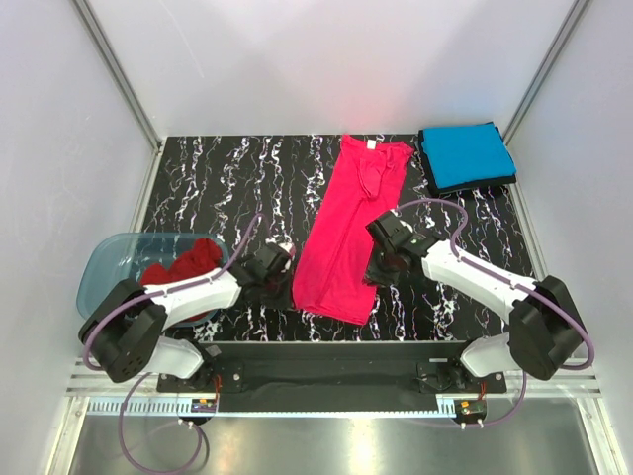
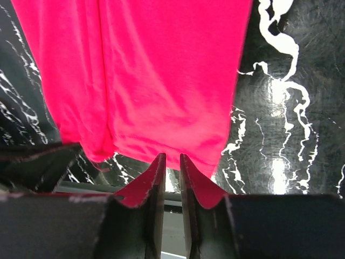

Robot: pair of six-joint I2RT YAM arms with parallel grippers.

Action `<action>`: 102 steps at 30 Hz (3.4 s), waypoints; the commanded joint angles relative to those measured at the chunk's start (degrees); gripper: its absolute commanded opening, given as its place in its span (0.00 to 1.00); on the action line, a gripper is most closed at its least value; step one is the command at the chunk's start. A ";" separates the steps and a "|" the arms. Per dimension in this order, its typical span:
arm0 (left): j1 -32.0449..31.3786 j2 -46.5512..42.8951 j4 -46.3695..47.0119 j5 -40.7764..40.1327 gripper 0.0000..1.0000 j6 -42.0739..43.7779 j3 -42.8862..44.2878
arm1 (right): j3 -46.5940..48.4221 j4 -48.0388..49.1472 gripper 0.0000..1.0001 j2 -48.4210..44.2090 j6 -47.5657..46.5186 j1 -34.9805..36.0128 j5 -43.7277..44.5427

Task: Fold and stack the t-shirts
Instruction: Fold the tshirt

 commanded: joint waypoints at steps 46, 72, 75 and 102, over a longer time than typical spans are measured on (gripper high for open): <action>-9.26 -9.37 -3.73 -4.39 0.57 -9.28 -0.62 | -10.68 14.11 0.18 4.76 6.98 16.54 -5.02; -8.90 -5.86 1.80 0.27 0.59 -7.69 -2.29 | -8.76 17.19 0.36 3.43 9.02 18.65 -2.73; -8.73 -5.86 1.98 0.97 0.58 -7.69 -2.55 | -8.75 15.88 0.34 5.72 9.45 18.92 -1.51; -10.22 0.12 -5.83 -4.55 0.37 -2.07 -0.62 | -16.22 9.11 0.35 -11.13 15.16 19.97 -2.12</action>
